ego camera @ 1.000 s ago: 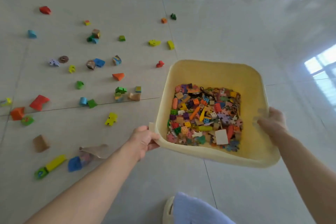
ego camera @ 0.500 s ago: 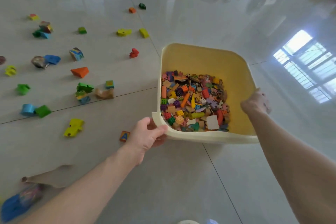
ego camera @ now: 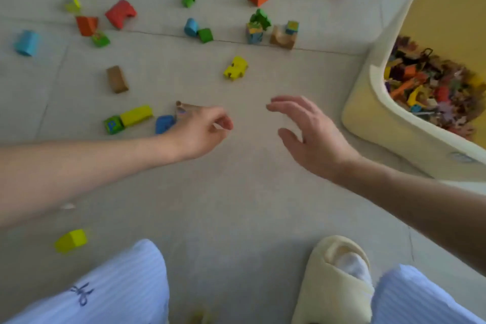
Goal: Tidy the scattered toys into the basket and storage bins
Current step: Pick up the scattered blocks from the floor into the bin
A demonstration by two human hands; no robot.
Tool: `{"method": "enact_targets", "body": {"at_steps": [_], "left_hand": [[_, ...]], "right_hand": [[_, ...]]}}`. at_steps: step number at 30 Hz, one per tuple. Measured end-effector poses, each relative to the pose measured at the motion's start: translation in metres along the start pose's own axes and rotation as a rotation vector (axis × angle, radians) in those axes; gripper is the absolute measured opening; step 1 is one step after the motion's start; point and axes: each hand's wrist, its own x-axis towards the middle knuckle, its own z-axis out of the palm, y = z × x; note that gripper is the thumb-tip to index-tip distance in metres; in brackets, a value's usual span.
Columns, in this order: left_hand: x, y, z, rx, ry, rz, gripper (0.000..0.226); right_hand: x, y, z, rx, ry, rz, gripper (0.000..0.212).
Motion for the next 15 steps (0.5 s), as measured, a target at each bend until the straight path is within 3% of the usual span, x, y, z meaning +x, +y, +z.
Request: {"method": "enact_targets", "body": {"at_steps": [3,6,8,13,15], "left_hand": [[-0.042,-0.045,-0.004,0.084,0.055,-0.006,0.013],[-0.079,-0.088,-0.01,0.113,0.148,-0.113,0.015],[-0.105,-0.111,-0.012,0.118,0.203,-0.15,0.017],[-0.157,-0.123,-0.01,0.133,0.137,-0.058,0.039],[-0.17,-0.121,-0.012,0.143,0.122,-0.023,0.039]], "right_hand": [[-0.021,-0.023,0.072,0.071,-0.157,-0.026,0.044],[-0.038,-0.039,0.126,0.129,-0.219,0.0,0.042],[-0.053,-0.055,0.153,0.176,-0.246,-0.079,0.034],[-0.134,-0.088,0.202,0.067,-0.542,-0.787,0.022],[-0.161,-0.09,0.212,0.095,-0.62,-0.938,0.027]]}}
